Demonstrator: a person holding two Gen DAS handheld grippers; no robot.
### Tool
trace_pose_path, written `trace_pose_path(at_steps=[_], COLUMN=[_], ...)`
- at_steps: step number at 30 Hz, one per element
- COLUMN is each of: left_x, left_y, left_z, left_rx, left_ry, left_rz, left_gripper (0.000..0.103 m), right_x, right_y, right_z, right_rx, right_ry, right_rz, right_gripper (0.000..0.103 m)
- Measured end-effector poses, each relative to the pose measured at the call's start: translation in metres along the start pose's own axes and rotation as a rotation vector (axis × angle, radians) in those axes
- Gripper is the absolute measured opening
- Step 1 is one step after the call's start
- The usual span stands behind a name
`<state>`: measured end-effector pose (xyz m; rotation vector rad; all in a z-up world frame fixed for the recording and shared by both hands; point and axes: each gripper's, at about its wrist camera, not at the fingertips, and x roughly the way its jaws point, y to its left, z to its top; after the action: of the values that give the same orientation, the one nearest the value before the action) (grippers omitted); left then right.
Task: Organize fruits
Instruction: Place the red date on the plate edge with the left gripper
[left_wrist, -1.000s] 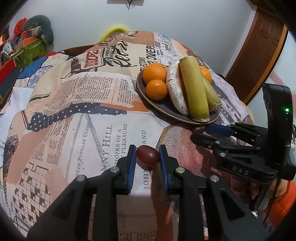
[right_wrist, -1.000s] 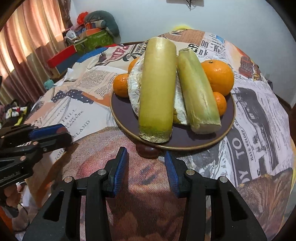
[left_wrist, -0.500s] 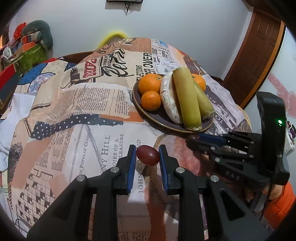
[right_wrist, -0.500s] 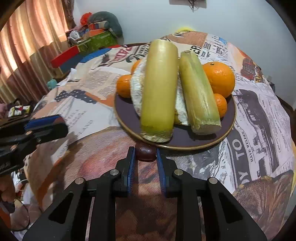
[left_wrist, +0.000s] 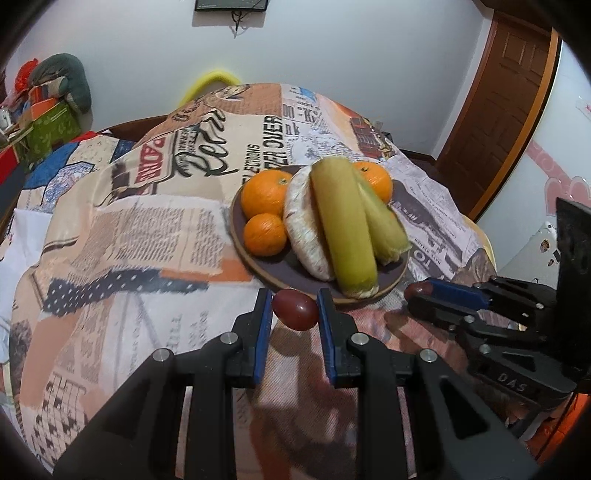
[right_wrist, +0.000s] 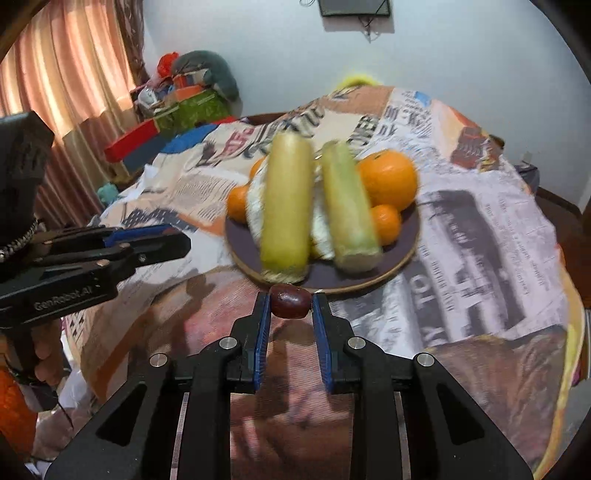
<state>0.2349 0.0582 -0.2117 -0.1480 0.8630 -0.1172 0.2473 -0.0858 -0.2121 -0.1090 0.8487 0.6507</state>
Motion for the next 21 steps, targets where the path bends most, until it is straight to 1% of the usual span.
trace_pose_path(at_steps=[5,8,15,18,21], left_x=[0.014,0.024,0.043,0.047,0.049], left_y=[-0.009,-0.014,-0.011,-0.010,-0.011], left_z=[0.011,0.016,0.018,0.018,0.018], left_rx=[0.017,0.025,0.010,-0.002,0.003], left_ry=[0.007,0.017,0.052,0.056,0.061], left_rz=[-0.011,-0.017,-0.023,-0.025,-0.016], left_gripper=[0.024,0.024,0.024,0.024,0.024], right_x=[-0.001,0.007,0.017,0.019,0.023], right_y=[-0.011,-0.015,-0.017,-0.017,-0.020], right_z=[0.007,0.009,0.008,0.008,0.008], right_rx=[0.011,0.015,0.007,0.006,0.021], right_ry=[-0.021,-0.014,-0.005,-0.002,0.010], right_rz=[-0.018,-0.019,-0.013,-0.010,-0.005], right_gripper=[0.021,0.021,0.021,0.021,0.024])
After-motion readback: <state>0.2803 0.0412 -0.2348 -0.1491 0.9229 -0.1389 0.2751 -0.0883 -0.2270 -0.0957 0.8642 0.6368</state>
